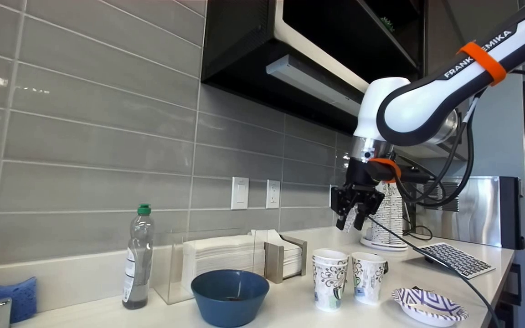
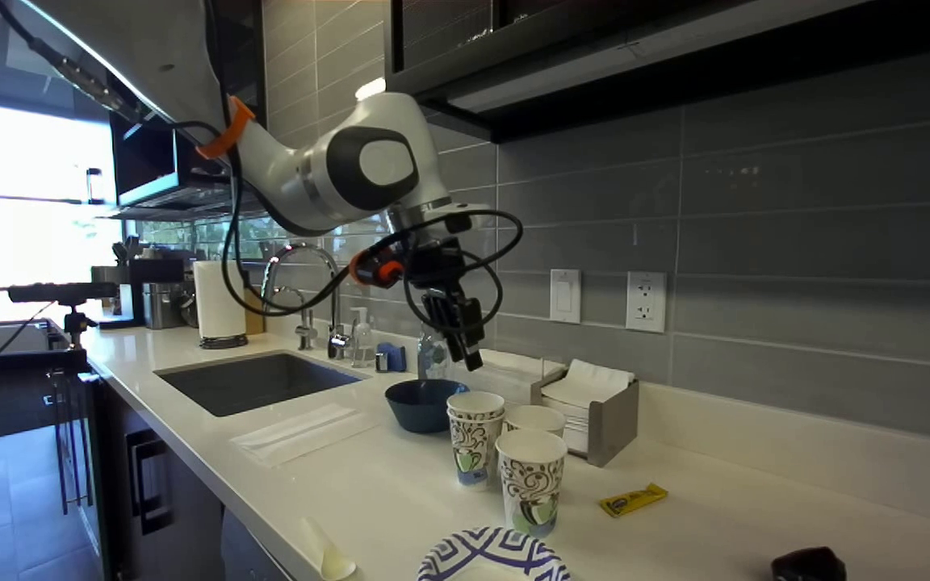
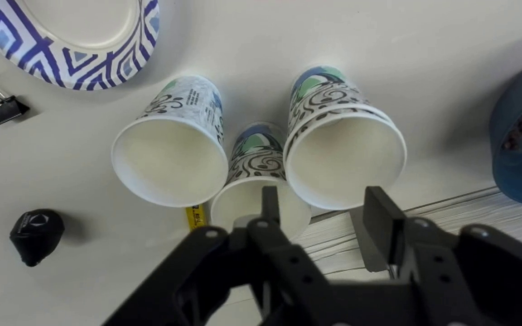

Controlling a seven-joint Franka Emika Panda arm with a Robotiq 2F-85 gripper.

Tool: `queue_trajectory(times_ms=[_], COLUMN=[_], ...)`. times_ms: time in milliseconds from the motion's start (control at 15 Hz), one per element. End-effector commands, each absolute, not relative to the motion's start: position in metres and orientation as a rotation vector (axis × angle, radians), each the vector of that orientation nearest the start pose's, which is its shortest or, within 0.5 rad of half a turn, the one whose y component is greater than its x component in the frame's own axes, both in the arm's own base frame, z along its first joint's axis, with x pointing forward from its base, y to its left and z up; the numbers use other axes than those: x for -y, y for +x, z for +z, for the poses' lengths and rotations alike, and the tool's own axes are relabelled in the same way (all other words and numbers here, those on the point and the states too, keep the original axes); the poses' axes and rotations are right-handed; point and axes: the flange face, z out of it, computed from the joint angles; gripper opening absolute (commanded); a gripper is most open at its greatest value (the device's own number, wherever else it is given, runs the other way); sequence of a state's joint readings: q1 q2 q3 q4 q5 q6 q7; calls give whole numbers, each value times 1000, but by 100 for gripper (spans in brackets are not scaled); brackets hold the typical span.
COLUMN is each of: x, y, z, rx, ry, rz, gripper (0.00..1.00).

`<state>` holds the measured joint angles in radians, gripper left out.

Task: Stack the cups

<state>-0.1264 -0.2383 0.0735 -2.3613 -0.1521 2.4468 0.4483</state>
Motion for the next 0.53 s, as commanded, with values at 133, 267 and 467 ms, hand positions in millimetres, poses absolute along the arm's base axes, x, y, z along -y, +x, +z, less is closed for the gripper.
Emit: queue_trajectory(times_ms=[133,267,467], x=[30,30,51], y=[490,490,486], z=[458,458,449], rx=[-647,-646,-781], ry=[-3092,-3093,-3062], rz=[-554,-551,-527], gripper=[73,87,98])
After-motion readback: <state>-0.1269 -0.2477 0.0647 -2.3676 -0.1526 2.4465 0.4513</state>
